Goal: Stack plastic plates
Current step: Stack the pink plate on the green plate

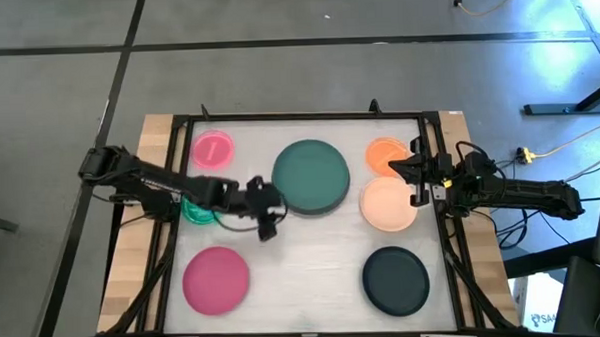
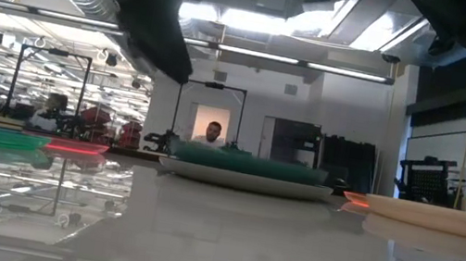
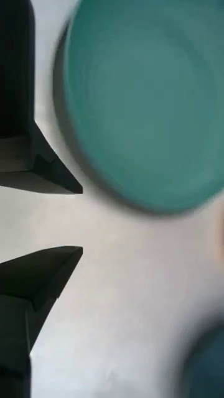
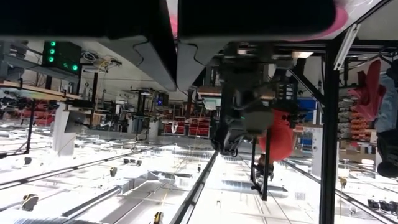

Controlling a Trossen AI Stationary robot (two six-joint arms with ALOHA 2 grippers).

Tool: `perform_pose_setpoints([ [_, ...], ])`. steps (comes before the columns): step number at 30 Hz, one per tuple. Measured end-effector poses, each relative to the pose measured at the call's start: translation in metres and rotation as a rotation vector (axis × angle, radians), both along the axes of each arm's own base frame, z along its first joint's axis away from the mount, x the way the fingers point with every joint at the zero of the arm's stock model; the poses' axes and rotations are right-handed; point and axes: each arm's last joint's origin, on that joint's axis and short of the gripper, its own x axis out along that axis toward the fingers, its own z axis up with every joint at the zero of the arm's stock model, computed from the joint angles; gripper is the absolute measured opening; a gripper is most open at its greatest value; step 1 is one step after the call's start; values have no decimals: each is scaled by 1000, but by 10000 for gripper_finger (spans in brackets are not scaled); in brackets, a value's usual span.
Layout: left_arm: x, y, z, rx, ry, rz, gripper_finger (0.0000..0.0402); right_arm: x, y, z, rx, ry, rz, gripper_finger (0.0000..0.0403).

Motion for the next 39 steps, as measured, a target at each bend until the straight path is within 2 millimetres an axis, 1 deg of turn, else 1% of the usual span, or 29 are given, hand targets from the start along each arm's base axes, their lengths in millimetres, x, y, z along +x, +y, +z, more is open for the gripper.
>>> perform_pose_setpoints([
  [3, -3, -18, -1, -10, -4, -46, 134, 0, 0, 0, 1, 1, 0, 3],
  [6, -6, -31, -1, -3, -10, -57, 131, 0, 0, 0, 2, 1, 1, 3],
  [11, -10, -45, -1, -46, -23, -39, 131, 3, 0, -2, 5, 20, 1, 3],
  [16, -14, -58, -1, -62, -22, -74, 130, 6, -1, -4, 9, 38, 1, 3],
  [19, -17, -65, -1, -136, 0, -113, 130, 7, -1, -4, 9, 40, 1, 3],
  [21, -23, -69, 0, -197, 41, -141, 130, 8, -1, -4, 9, 39, 1, 3],
  [25, -43, -71, 8, -265, 115, -96, 130, 8, -1, -3, 8, 32, 1, 3],
  [30, -69, -71, 17, -253, 172, 14, 130, 8, -1, -4, 8, 34, 1, 3],
  [32, -77, -73, 17, -226, 191, 42, 130, 8, -1, -3, 8, 32, 1, 3],
  [35, -82, -76, 15, -230, 213, 77, 130, 8, -1, -3, 9, 29, 2, 3],
  [39, -81, -83, 9, -241, 235, 84, 130, 8, -1, -3, 5, 24, -2, 3],
])
